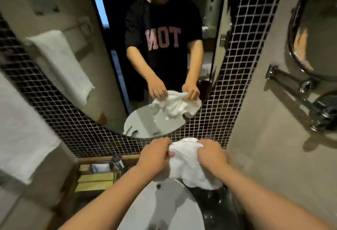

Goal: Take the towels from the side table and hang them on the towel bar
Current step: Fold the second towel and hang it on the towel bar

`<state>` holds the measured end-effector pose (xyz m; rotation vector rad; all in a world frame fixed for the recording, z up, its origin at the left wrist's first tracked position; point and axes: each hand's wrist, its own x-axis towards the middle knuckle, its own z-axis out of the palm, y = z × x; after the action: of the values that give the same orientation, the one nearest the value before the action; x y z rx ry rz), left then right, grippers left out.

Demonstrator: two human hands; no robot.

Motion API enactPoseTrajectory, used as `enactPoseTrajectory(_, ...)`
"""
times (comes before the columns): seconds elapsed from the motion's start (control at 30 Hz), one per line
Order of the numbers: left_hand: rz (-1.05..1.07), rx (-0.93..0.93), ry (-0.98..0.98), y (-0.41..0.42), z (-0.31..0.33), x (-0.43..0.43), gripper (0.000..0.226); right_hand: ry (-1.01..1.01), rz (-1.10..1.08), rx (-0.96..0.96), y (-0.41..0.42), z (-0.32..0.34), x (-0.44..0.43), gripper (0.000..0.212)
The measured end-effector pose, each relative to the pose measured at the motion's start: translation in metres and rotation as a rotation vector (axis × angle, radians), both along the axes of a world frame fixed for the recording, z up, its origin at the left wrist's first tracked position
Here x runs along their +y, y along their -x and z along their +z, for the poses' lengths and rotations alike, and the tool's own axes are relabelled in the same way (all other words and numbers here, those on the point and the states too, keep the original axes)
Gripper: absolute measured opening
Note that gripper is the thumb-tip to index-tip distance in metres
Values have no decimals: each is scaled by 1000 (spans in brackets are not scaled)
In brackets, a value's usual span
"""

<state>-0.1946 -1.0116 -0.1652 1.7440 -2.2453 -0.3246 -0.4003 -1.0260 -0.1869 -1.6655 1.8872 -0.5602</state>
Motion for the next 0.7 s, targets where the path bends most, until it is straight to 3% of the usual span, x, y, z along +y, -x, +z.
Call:
enactPoseTrajectory(0.1, 40, 16, 156, -29, 65, 6, 26, 169, 66, -10, -29, 75, -8, 14)
enactPoseTrajectory(0.3, 160, 54, 495, -87, 183, 35, 26, 475, 183, -150, -85, 196, -4, 34)
enactPoseTrajectory(0.43, 223, 78, 686, -119, 242, 63, 15, 604, 274, -247, -123, 253, 11, 18)
enactPoseTrajectory(0.53, 255, 42, 799, -139, 274, 78, 9, 634, 292, -378, -147, 283, 23, 11)
enactPoseTrajectory(0.7, 277, 63, 927, -159, 314, 91, 10, 647, 338, -539, -177, 311, 38, 18)
